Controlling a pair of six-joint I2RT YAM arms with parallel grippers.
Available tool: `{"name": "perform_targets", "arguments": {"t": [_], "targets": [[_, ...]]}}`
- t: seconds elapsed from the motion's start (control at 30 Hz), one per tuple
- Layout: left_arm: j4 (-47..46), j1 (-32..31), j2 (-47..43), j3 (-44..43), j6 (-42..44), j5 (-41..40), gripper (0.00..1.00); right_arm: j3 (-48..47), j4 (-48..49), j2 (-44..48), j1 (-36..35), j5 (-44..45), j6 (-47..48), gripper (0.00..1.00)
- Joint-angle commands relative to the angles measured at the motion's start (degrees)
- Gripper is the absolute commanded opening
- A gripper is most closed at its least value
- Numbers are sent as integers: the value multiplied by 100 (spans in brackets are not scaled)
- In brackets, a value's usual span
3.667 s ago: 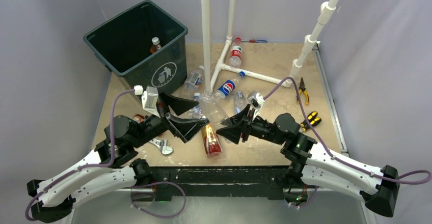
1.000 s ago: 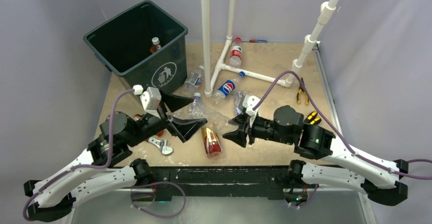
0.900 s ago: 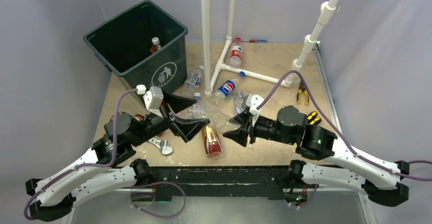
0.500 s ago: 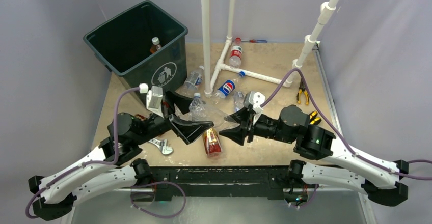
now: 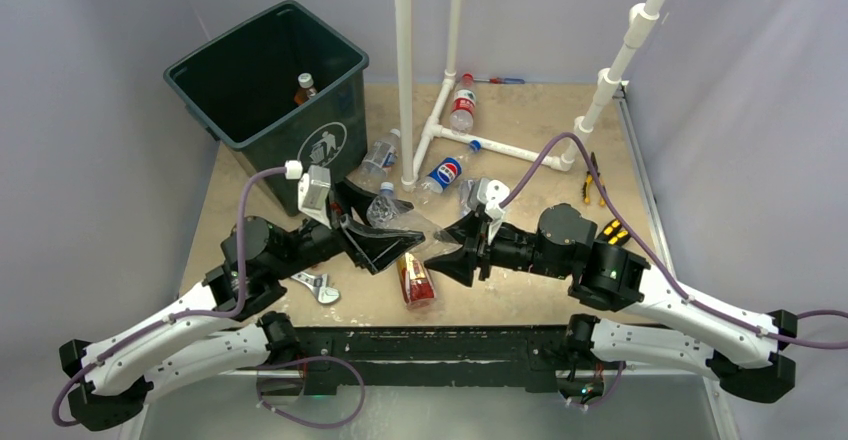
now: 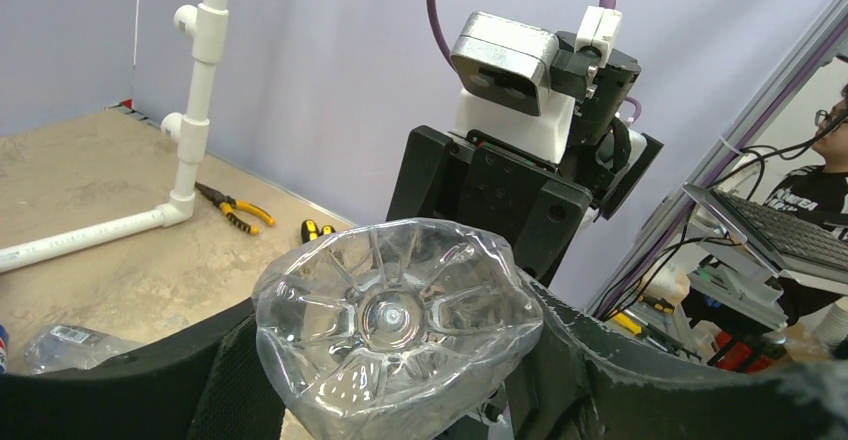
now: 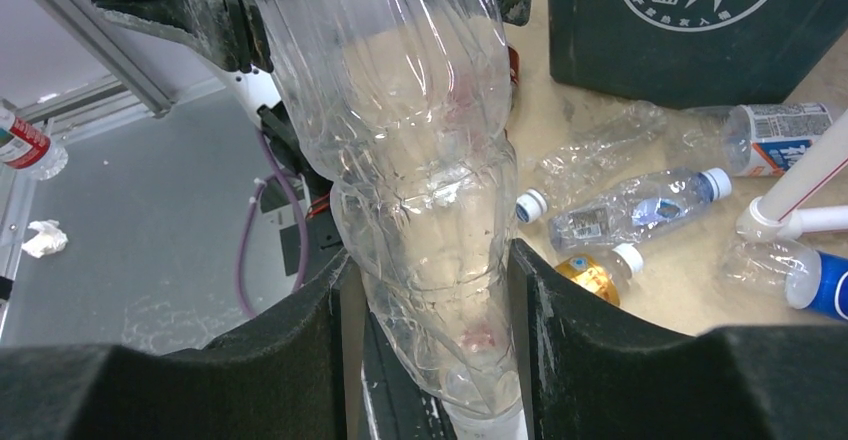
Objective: Put the plastic bottles in the bin
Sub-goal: Pick up the plastic bottle at the center of the board.
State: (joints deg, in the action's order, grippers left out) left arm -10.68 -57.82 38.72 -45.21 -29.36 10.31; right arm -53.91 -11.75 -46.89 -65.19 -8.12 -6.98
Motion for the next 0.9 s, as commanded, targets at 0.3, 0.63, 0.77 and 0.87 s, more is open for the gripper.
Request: {"name": "perform_targets", "arguments": {"t": [0.3,0.63,0.77,0.87], "targets": [[-504,-36,-226,-574,66,-615,0,-19,955,628,-11,1,-764,99],[-2422,-36,-1239,-102,-179,-2362,0,2181,4954,1824,-11,782,-1931,99],[-2997,-36,-1381,187,-619,-2745,0,2393,6278,1201,-11,922,-2290,99],[-3154,-36,-1396,285,-807,-2783,0,2210,7319,417,-13,620,-2596,99]]}}
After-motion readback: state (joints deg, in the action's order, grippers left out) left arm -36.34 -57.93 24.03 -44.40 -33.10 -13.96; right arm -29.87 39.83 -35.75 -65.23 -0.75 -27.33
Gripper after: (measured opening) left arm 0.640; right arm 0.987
